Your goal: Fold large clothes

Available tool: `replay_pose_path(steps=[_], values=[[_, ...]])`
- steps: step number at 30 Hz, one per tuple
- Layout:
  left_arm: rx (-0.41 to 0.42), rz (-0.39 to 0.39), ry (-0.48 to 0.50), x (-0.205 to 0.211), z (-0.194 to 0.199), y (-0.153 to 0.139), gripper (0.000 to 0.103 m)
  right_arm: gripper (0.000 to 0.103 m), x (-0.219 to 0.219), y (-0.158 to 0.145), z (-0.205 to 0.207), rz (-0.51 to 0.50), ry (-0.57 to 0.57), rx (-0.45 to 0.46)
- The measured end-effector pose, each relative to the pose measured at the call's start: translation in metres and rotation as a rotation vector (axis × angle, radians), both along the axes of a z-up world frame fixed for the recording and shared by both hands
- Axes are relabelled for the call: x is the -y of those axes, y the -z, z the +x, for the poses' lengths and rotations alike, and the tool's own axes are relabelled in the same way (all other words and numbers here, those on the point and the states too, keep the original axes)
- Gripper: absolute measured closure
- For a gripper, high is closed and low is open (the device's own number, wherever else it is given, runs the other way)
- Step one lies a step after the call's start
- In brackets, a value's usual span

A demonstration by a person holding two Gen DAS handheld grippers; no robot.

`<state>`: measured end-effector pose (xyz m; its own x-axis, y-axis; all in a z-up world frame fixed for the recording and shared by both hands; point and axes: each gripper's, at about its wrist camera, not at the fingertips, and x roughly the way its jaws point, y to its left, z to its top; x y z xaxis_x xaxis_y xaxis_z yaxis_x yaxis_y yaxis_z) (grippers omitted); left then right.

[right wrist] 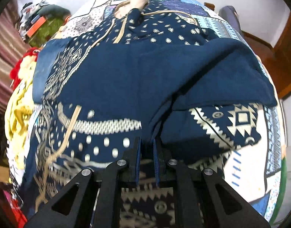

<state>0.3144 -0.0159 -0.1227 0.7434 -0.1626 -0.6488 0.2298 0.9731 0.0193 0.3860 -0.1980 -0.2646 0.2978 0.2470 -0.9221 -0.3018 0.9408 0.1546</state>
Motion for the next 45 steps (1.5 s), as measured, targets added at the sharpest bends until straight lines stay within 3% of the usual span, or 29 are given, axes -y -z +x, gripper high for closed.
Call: replay_pose_path(steps=[5, 11, 16, 20, 25, 31, 35, 37, 40, 41, 45], values=[[-0.026, 0.003, 0.026, 0.014, 0.007, 0.003, 0.015, 0.094, 0.024, -0.015, -0.015, 0.053, 0.017, -0.018], [-0.063, -0.001, 0.092, 0.051, 0.028, 0.007, 0.015, 0.094, 0.080, -0.044, -0.024, 0.191, 0.115, 0.030], [-0.121, 0.014, 0.177, 0.103, 0.054, 0.022, 0.015, 0.094, 0.122, -0.056, -0.031, 0.143, 0.199, 0.118], [-0.188, 0.027, 0.262, 0.148, 0.077, 0.039, 0.015, 0.094, 0.163, -0.054, -0.032, 0.123, 0.286, 0.142], [-0.256, 0.062, 0.349, 0.208, 0.103, 0.063, 0.015, 0.094, 0.204, -0.038, -0.032, 0.143, 0.373, 0.110], [-0.298, 0.154, 0.371, 0.254, 0.129, 0.099, 0.017, 0.094, 0.230, -0.016, -0.033, 0.168, 0.426, 0.072], [-0.329, 0.215, 0.337, 0.267, 0.145, 0.121, 0.036, 0.095, 0.231, -0.008, -0.033, 0.184, 0.430, 0.058], [-0.323, 0.196, 0.326, 0.266, 0.149, 0.120, 0.042, 0.095, 0.227, -0.005, -0.031, 0.177, 0.425, 0.059], [-0.334, 0.116, 0.315, 0.260, 0.157, 0.108, 0.089, 0.095, 0.224, -0.006, -0.030, 0.169, 0.416, 0.064], [-0.348, 0.057, 0.321, 0.255, 0.160, 0.100, 0.096, 0.095, 0.222, -0.006, -0.030, 0.173, 0.413, 0.064], [-0.297, -0.025, 0.319, 0.240, 0.161, 0.065, 0.099, 0.095, 0.219, -0.011, -0.029, 0.186, 0.418, 0.071]])
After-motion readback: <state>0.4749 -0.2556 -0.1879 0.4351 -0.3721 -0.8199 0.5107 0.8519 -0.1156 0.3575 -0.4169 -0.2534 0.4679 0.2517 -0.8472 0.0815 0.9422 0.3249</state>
